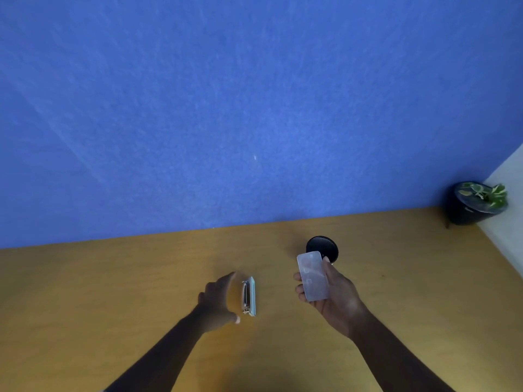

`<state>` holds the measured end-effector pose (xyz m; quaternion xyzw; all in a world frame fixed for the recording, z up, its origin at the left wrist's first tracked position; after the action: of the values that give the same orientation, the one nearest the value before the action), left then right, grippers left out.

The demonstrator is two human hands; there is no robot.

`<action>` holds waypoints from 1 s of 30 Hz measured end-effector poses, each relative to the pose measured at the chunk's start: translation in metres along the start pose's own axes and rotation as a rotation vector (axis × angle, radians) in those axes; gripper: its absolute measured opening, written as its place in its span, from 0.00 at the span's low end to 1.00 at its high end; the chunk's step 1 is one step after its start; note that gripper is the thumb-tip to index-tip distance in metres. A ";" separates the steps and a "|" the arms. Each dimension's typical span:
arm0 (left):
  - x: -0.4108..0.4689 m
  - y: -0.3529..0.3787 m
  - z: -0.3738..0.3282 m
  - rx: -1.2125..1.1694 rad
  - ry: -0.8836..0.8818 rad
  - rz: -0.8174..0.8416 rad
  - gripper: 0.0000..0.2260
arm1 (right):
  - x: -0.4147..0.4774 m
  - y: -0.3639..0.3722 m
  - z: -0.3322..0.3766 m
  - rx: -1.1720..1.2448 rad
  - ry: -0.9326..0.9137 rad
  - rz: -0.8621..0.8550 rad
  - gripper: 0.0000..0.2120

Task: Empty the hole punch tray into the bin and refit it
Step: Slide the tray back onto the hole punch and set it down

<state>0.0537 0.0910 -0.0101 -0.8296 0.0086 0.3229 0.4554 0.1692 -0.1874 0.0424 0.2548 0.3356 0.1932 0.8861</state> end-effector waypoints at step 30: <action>0.019 0.027 -0.005 0.018 0.195 -0.293 0.45 | -0.021 0.007 -0.033 -0.011 0.023 -0.109 0.26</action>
<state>0.0638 0.0767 -0.0386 -0.8452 -0.0652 0.1711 0.5020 0.1304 -0.1819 0.0352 0.2288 0.3582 0.1494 0.8928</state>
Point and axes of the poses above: each hand's wrist, its own x-axis towards the middle knuckle, its own y-axis out of the palm, z = x × y, the point moved 4 cm from there along x, towards the middle knuckle, and after that the axes turned 3 degrees about x, right-handed, at the moved point
